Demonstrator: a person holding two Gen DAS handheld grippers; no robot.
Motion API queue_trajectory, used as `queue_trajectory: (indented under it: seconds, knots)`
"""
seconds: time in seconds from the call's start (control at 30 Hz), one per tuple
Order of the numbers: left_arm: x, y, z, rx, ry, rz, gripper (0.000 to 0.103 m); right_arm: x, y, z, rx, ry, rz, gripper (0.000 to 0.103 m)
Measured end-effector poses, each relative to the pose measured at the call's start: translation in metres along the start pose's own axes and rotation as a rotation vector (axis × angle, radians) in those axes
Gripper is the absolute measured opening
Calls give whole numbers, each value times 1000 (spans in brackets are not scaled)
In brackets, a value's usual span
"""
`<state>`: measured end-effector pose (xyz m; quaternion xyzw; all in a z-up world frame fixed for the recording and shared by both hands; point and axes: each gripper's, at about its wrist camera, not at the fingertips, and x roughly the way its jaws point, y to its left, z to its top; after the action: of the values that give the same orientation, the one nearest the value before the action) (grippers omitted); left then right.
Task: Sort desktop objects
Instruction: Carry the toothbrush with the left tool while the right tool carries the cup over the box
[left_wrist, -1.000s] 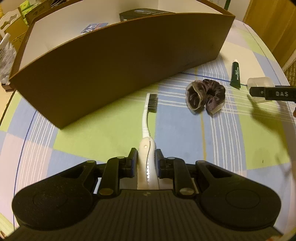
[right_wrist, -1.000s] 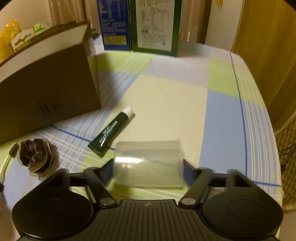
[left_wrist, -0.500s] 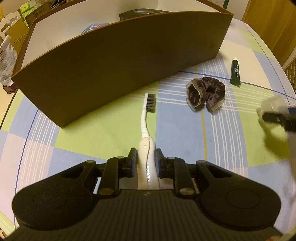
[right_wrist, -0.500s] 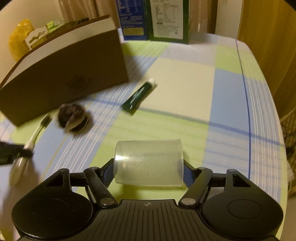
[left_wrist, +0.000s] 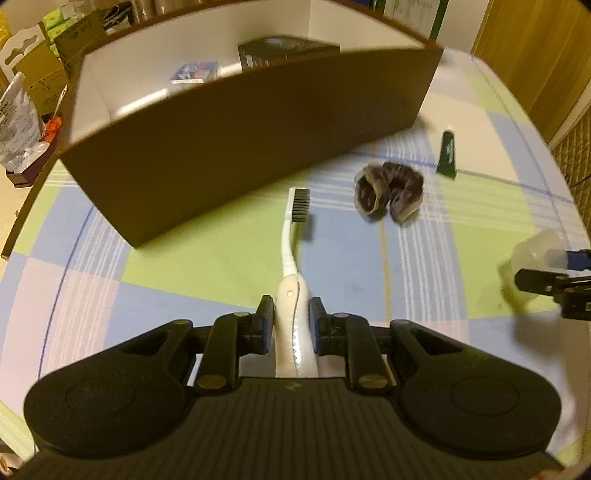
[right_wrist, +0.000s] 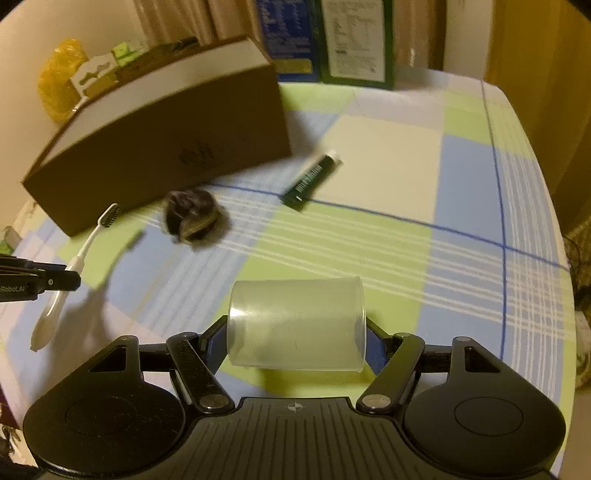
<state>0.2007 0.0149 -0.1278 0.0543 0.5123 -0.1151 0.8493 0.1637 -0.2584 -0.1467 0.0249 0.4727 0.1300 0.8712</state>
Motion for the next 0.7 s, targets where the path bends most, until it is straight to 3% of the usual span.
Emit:
queue_trajectory:
  seconds: [0.4,0.7]
  knots:
    - [-77,30,12,-77,-150,-36,16,-18,50,39,-146,-64,127,69]
    - [-111,54,33,-105,-236,-48,16,-21,87,78,-229,-101,209,69]
